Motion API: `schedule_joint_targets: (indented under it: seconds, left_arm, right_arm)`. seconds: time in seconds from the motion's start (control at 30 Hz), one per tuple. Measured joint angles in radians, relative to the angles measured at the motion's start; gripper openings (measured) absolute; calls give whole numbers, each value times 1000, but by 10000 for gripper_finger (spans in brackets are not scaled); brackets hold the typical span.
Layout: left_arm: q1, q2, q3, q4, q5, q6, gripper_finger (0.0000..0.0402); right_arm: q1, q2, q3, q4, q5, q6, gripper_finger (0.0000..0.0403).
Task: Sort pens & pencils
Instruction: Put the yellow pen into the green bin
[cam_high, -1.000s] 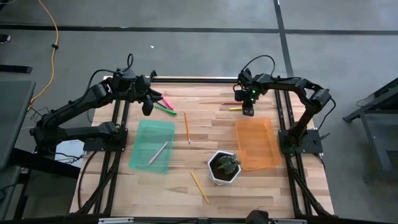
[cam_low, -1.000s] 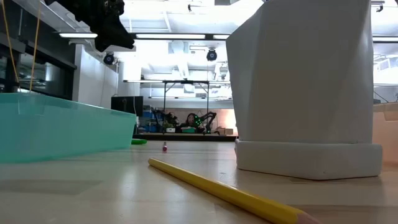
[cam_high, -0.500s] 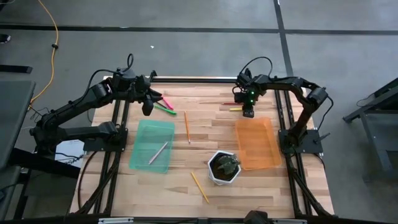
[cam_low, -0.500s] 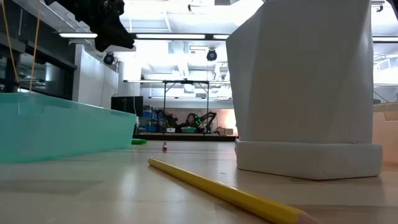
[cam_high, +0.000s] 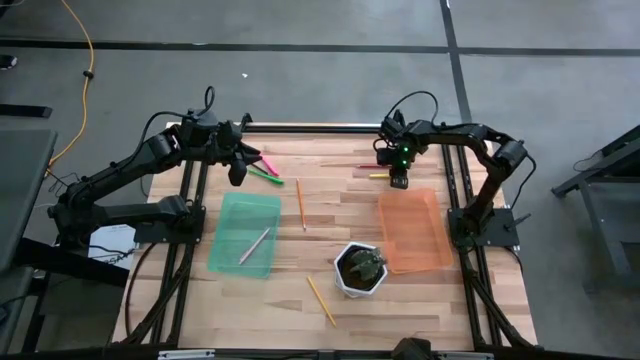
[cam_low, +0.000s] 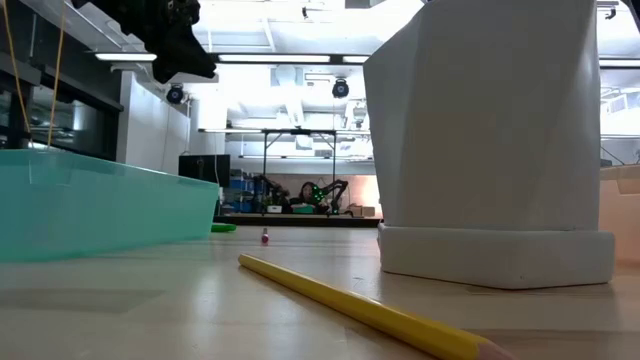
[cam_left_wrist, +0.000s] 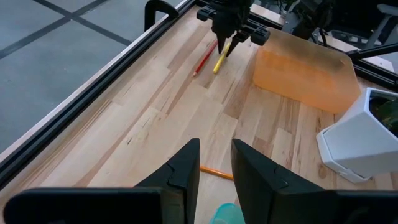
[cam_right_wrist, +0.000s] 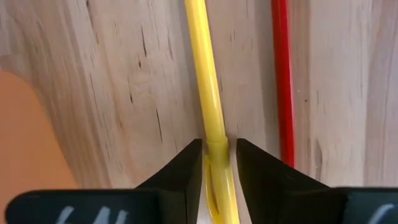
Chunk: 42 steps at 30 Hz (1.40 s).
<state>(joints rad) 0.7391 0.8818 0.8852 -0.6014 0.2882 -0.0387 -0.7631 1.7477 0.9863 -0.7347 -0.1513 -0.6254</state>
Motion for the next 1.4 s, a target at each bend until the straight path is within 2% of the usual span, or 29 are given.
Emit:
schedule_joint_targets:
  seconds: [0.9, 1.13, 1.27, 1.4]
  left_arm:
    - [0, 0, 0, 0, 6, 5, 79]
    - [0, 0, 0, 7, 8, 5, 79]
    - [0, 0, 0, 33, 8, 4, 79]
    - [0, 0, 0, 34, 8, 1, 79]
  right_arm:
    - [5, 12, 2, 2, 20, 15, 85]
    - [4, 15, 17, -6, -2, 21, 48]
    - [5, 16, 70, -8, -37, 40, 19]
    - [5, 16, 132, -26, -70, 65, 12]
